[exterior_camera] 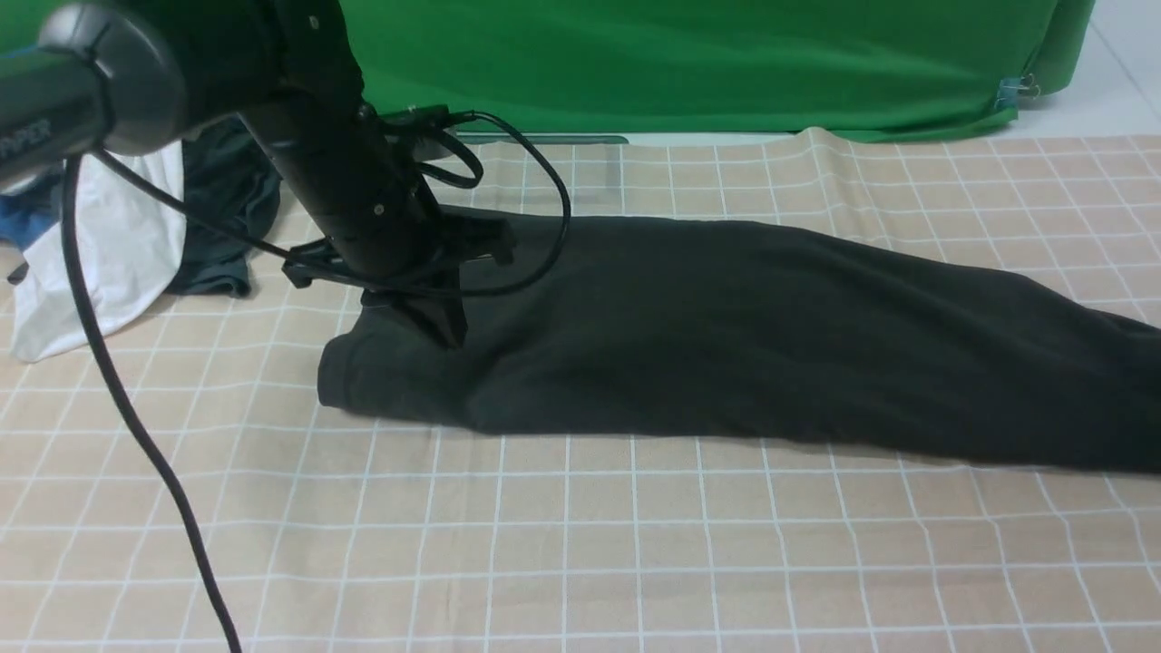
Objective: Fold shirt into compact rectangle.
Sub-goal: 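Pull the folded dark garment lengthwise by its ends to straighten it flat on the table, then fold the right end of the dark garment over onto its left end with the right gripper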
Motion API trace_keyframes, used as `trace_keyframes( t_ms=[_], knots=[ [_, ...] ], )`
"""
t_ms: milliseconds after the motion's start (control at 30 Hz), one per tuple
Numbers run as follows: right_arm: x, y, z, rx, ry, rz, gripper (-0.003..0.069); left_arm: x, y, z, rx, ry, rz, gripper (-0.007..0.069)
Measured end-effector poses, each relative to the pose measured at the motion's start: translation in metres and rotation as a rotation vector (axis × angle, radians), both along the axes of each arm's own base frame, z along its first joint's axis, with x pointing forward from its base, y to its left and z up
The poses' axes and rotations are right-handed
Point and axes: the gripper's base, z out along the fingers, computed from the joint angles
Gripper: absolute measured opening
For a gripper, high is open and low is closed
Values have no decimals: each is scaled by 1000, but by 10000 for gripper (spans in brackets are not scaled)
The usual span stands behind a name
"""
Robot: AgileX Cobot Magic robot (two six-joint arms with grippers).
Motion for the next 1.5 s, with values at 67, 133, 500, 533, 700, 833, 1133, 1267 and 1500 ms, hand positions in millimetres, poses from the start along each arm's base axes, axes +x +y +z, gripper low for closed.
trace_keyframes(
  t_ms=[67, 133, 500, 533, 700, 833, 1133, 1267, 1500],
  knots=[
    [7, 3, -2, 54, -30, -11, 431, -1, 0, 0, 1, 6, -1, 13],
    [12, 6, -12, 113, -35, -11, 468, -1, 0, 0, 1, 7, -2, 13],
    [22, 8, -64, 197, 65, 16, 613, -1, 0, 0, 2, 11, -3, 13],
    [23, 8, -65, 204, 66, 20, 561, -1, 0, 0, 2, 10, -3, 13],
    [23, 11, -66, 231, 76, 52, 169, 0, 0, 0, 0, 1, 0, 13],
    [26, 8, -60, 212, 96, 82, 112, 1, 0, 0, -1, -7, 2, 13],
    [38, -7, -19, 76, 44, 92, 112, 1, 0, 0, -1, -8, 2, 13],
    [36, -7, -19, 78, 64, 95, 112, 2, 0, 0, -4, -17, 12, 13],
    [36, -7, -19, 78, 65, 95, 112, 8, -11, 4, -129, -72, 52, 13]
  ],
)
